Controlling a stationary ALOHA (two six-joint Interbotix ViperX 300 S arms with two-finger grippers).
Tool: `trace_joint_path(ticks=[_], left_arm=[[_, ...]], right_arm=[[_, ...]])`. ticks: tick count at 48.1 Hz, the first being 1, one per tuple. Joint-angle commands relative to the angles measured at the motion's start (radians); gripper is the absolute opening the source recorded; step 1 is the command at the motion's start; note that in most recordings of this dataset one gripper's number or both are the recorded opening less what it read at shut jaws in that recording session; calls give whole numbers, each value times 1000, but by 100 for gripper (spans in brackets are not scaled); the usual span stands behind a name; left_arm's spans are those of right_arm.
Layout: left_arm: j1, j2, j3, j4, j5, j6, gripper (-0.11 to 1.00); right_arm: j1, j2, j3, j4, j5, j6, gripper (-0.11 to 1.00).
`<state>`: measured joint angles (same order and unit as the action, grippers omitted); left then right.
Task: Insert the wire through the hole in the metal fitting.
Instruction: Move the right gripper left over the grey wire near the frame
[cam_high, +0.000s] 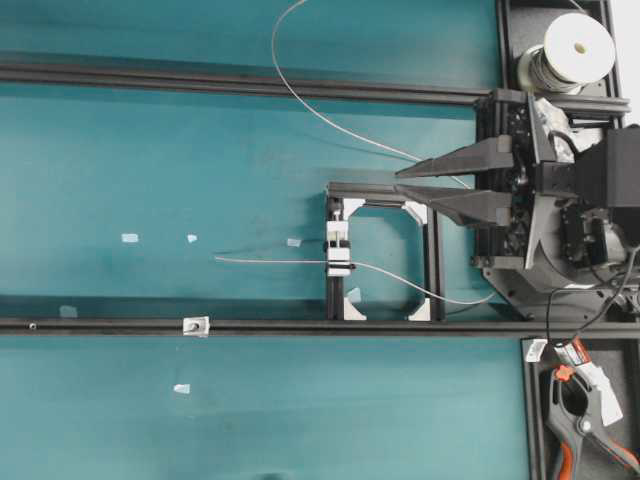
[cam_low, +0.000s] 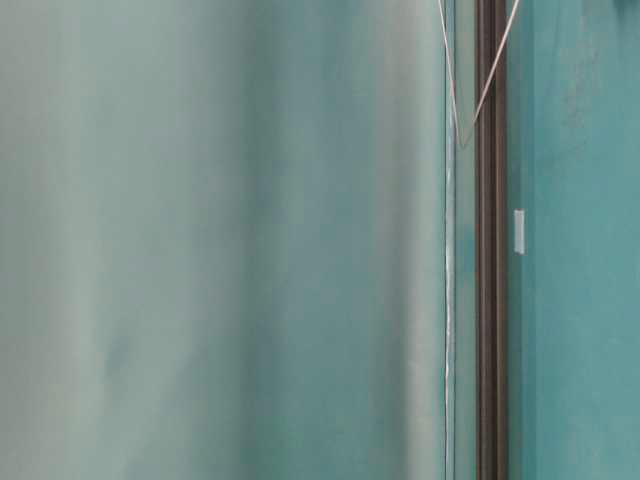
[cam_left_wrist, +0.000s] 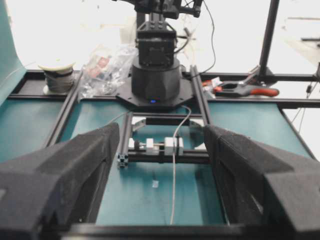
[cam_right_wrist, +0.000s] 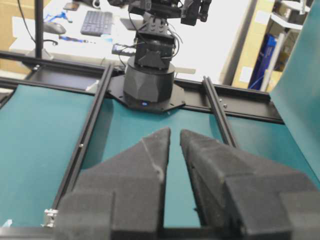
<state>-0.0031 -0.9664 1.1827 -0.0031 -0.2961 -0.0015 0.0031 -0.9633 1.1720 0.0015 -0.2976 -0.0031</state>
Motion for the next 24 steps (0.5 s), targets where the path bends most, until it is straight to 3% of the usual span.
trace_joint_path(ticks=[1, 3, 7, 12, 19, 24], left_arm=[[2, 11, 0, -29, -2, 9, 24], [2, 11, 5, -31, 0, 8, 22], [2, 12, 11, -31, 0, 5, 5], [2, 14, 9, -31, -2, 0, -4], [2, 15, 14, -31, -2, 5, 17], [3, 17, 25, -31, -2, 5, 45]], right_arm=[[-6, 9, -3, 3, -2, 12, 24], [-11, 11, -3, 23, 0, 25, 22], [-31, 17, -8, 58, 9, 61, 5], [-61, 41, -15, 60, 34, 103, -2], [-80, 80, -28, 60, 54, 126, 0], [-78, 103, -40, 58, 54, 126, 17]])
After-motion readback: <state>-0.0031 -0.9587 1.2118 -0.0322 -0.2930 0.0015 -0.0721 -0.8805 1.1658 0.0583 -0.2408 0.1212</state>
